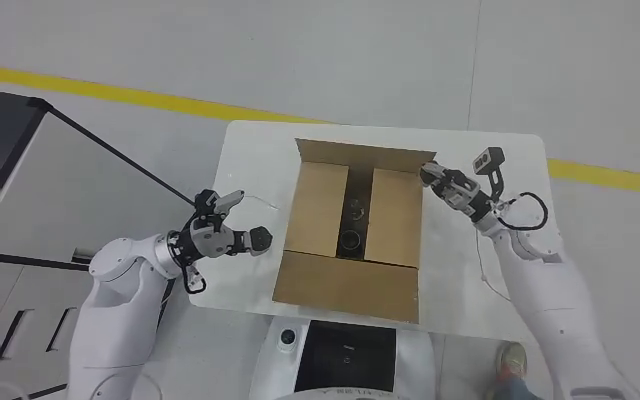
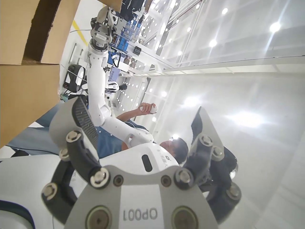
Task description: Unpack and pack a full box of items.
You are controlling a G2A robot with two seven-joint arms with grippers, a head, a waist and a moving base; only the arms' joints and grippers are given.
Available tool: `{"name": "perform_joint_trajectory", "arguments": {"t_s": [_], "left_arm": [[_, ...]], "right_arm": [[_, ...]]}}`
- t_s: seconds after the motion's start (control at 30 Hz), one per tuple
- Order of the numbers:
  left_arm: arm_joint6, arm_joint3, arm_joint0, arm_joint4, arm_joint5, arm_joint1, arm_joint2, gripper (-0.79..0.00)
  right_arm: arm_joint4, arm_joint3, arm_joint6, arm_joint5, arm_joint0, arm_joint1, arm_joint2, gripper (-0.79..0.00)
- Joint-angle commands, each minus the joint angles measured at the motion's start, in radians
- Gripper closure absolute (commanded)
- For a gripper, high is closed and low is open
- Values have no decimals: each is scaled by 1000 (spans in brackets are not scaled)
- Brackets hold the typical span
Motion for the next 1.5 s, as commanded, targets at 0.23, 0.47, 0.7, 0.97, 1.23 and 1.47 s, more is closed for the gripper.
{"name": "perform_joint_trajectory", "arguments": {"t_s": [0.23, 0.47, 0.7, 0.97, 1.23, 1.47], "left_arm": [[1, 1, 0, 0, -1, 0, 0, -785], [1, 1, 0, 0, -1, 0, 0, -785], [1, 1, 0, 0, -1, 0, 0, -785], [1, 1, 0, 0, -1, 0, 0, -785], [1, 1, 0, 0, -1, 0, 0, -785], [16, -2, -2, -5, -7, 0, 16, -785]], "right_arm": [[2, 215, -24, -39, 184, -28, -61, 0], [-37, 444, -42, -30, 336, -75, -174, 0], [-149, 639, -118, -61, 447, -123, -275, 0], [-177, 788, -125, -120, 464, -158, -316, 0], [-82, 802, -57, -231, 495, -141, -238, 0], [106, 652, 196, -286, 423, -66, -65, 0]]}}
